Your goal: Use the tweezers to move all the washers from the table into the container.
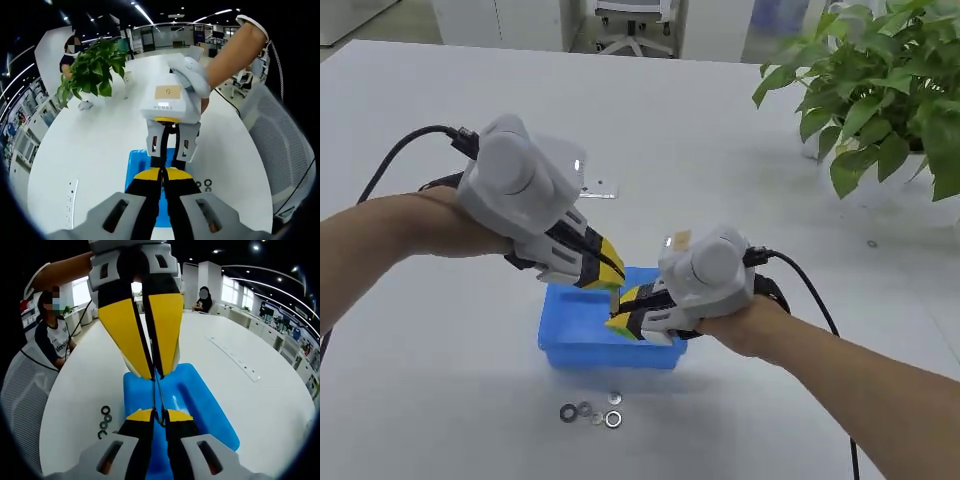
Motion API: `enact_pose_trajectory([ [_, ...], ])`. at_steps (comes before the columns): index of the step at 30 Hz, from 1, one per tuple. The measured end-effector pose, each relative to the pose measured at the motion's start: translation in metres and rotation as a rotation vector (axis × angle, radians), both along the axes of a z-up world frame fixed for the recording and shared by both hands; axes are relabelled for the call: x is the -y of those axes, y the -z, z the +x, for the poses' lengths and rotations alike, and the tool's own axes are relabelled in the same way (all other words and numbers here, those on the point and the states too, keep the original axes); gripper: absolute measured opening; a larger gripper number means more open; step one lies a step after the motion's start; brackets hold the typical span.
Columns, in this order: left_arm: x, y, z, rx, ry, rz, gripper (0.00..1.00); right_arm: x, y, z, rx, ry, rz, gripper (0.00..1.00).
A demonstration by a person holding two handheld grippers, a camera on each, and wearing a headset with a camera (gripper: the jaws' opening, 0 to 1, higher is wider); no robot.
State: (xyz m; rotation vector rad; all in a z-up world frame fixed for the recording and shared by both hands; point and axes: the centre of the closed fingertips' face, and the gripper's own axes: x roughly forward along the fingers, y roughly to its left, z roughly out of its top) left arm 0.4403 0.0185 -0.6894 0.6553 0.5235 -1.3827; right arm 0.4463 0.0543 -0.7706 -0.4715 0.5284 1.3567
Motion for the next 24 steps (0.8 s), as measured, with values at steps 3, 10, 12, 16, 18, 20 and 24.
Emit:
enact_pose_trajectory([
  [3,0.0,0.004,0.002,-0.008,-0.004,0.001,0.06,0.0,0.005,0.001,-0.009,-0.001,-0.006,0.1],
  [10,0.001,0.012,0.005,-0.019,-0.011,0.002,0.06,0.001,0.012,0.004,-0.022,-0.008,-0.012,0.1],
  [12,0.001,0.013,0.006,-0.019,-0.011,0.002,0.06,0.002,0.014,0.004,-0.022,-0.007,-0.017,0.1],
  [16,0.003,0.014,0.005,-0.022,-0.01,0.002,0.06,0.003,0.015,0.004,-0.031,-0.01,-0.018,0.11],
  [18,0.004,0.014,0.005,-0.022,-0.009,0.001,0.06,0.004,0.015,0.004,-0.024,-0.017,-0.02,0.1],
  [20,0.005,0.013,0.004,-0.022,-0.007,-0.001,0.06,0.004,0.014,0.003,-0.026,-0.019,-0.02,0.11],
  [24,0.005,0.008,0.003,-0.014,-0.004,-0.003,0.06,0.005,0.009,0.003,-0.014,-0.02,-0.018,0.11],
])
